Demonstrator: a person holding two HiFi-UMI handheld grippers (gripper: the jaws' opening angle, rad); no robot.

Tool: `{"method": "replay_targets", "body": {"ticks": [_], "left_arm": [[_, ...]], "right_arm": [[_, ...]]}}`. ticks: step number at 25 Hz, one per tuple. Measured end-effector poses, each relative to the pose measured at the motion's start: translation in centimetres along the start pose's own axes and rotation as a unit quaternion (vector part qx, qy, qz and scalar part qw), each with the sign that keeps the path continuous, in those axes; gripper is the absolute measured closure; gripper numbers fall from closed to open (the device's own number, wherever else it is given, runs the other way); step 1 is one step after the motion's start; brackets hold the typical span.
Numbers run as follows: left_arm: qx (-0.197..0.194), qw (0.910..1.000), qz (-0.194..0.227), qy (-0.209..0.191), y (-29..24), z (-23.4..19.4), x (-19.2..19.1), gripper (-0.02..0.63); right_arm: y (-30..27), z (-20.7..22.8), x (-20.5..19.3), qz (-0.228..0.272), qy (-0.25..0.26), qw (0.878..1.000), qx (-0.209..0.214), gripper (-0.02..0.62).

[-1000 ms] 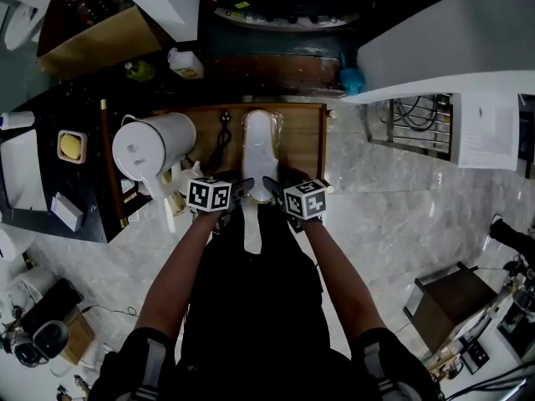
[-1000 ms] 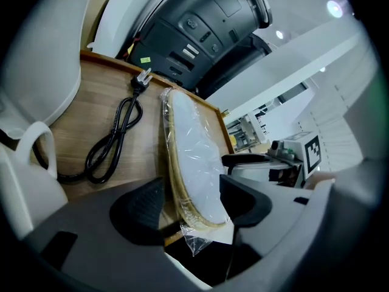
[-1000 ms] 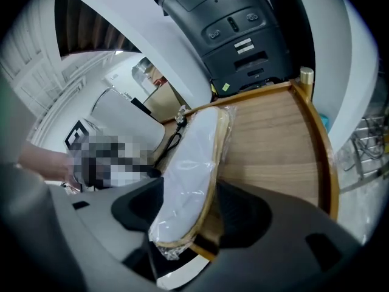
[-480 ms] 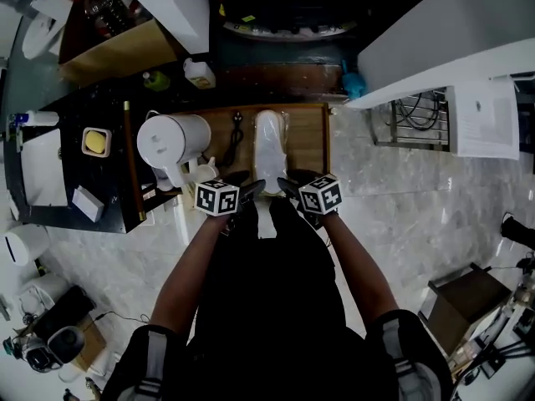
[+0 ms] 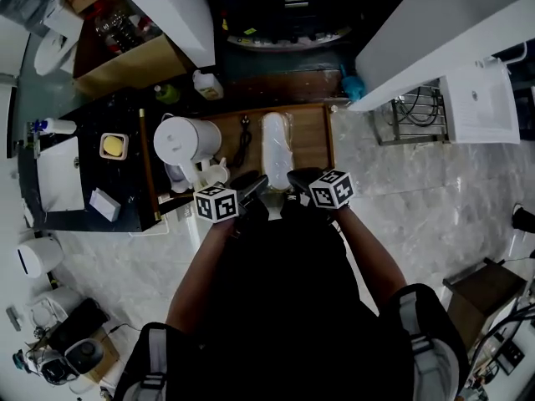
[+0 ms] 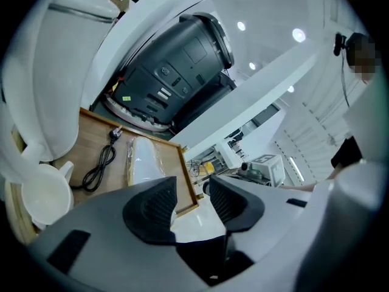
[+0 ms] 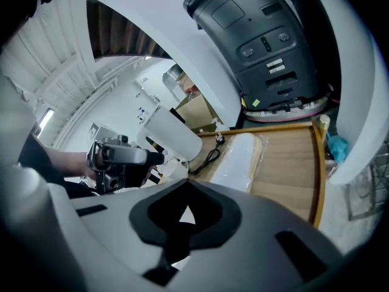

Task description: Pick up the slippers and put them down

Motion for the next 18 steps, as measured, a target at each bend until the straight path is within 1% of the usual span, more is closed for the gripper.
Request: {"method": "replay_targets", "body": {"ticks": [4,9,12,14,16,18], "left_arm": [[0.004,0.9998,0.017,-0.01,1.0,1.2,1.2,0.47],[0.004,0.9989,0.023,-0.041,2.3,2.7,2.7,0.538],[0.011,0.9982,0.031,-0.05,2.7,3.7,3.1,0.546],[0.015,0.9977,0.044,-0.049,2.8,4.2,3.5,0.555],[0.014,0.9967,0.06,-0.053,2.6,5.1,3.9,0.569],[0.009,0.9954,0.071,-0.064,2.2,6.0,4.1,0.581]], "right_arm": [[1.3,-2.2,1.1,0.006,0.033,0.999,0.013,0.586],[2.4,-4.3,2.4,0.028,0.073,0.997,0.014,0.588],[3.4,-5.5,2.6,0.038,0.097,0.994,0.016,0.588],[4.4,-6.5,2.5,0.044,0.115,0.992,0.02,0.588],[5.6,-7.3,2.0,0.049,0.131,0.99,0.025,0.588],[6.8,-7.7,1.5,0.054,0.145,0.988,0.026,0.588]]}}
Point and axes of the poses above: the fingertips, and each gripper's own axes: y backward along the fingers, z to its right, x out of its top, the point moved 3 cm from there along y, backward along the fingers, and after that the axes turned 15 degrees about -y, right-handed, at the moved point
